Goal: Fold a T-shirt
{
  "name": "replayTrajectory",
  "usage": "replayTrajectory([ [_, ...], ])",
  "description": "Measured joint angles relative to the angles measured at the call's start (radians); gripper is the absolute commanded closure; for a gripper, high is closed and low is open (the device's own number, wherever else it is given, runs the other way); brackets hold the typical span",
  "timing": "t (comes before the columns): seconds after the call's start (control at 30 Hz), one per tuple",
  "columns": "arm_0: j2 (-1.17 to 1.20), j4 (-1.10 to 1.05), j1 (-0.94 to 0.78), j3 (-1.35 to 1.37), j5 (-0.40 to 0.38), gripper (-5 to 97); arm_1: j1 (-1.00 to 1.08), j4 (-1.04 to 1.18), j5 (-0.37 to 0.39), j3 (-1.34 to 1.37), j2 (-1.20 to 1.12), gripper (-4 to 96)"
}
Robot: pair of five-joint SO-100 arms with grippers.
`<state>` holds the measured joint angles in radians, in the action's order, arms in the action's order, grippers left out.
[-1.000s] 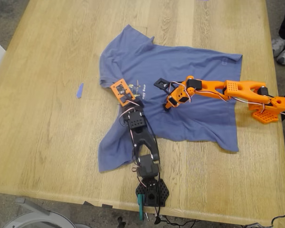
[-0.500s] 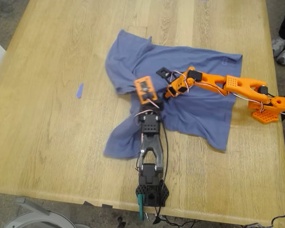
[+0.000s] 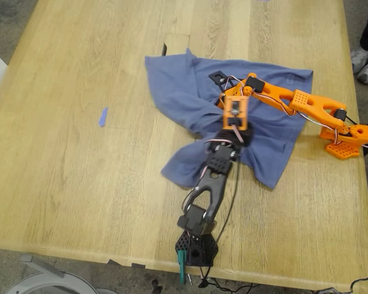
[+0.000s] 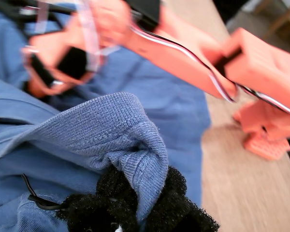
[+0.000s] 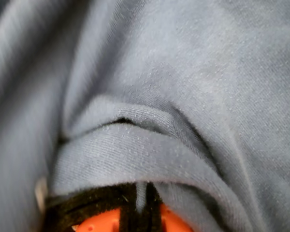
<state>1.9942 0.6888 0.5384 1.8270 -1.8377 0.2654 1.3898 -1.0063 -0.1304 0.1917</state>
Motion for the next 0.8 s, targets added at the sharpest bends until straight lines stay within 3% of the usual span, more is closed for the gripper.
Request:
replayTrajectory([
  [0.4,-0.42,-0.017,0.245,-0.227,0.002,92,0.017,-0.048,0.0,0.0,-0.017,91.6],
  [0.63,-0.818,0.029,0.302,-0.623,0.002,92,0.031,-0.061,-0.002,0.0,-0.023,91.6],
  [0.8,-0.953,0.044,0.305,-0.719,0.002,91,0.034,-0.067,0.003,0.0,-0.023,91.6],
])
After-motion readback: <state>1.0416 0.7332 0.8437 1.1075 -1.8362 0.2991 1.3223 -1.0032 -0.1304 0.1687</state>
